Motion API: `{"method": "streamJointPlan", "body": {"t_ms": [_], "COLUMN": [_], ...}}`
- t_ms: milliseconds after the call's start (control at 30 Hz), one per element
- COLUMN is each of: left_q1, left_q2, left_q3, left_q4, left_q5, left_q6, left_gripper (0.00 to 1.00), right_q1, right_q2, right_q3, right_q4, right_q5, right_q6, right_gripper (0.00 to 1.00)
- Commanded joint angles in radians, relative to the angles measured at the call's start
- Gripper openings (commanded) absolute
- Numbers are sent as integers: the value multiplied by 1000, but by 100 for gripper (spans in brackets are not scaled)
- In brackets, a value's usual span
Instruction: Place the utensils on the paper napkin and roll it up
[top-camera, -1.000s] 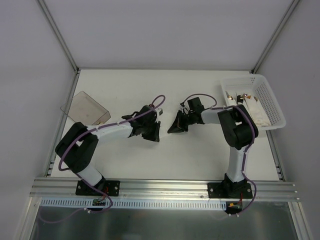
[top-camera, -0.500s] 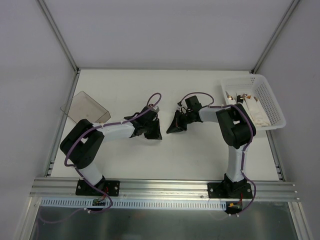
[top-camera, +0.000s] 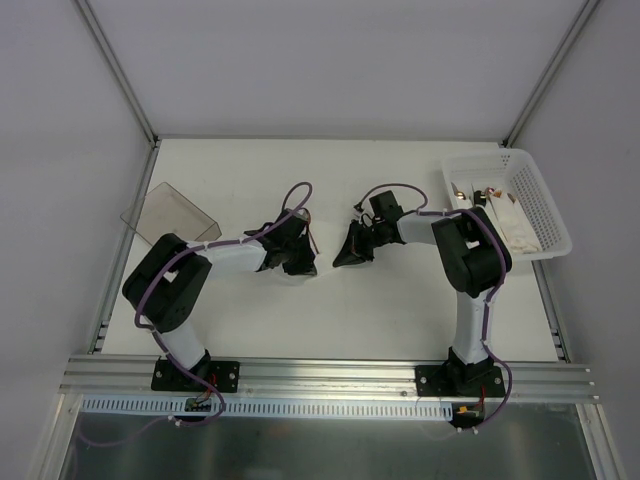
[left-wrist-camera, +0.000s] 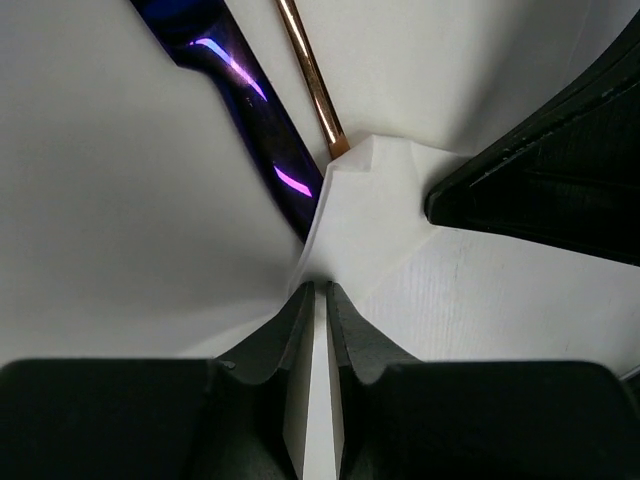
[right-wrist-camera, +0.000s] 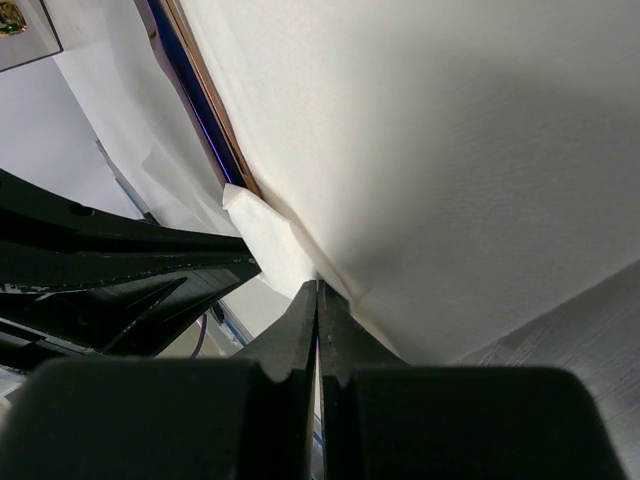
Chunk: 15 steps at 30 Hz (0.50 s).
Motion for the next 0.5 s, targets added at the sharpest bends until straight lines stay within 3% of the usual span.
{"method": "streamJointPlan", "body": {"t_ms": [0,233,467], "left_q1": [-1,2,6], "left_q2": [23,49,64], "left_q3": [-16,-27,-19], "left_q4": [-11,-36,-40], "left_q5": [-37,-42,-36], "left_q6": [-27,-50,-59], "left_gripper": [10,5,3], "right_q1": [10,10,7], "right_q2": [16,-39,-127], "right_q3": [15,41,113], "right_q4": [-53,-99,-255], "right_q5": [43,52,202], "right_q6": [-41,-112,-285], "right_gripper": [0,5,9]}}
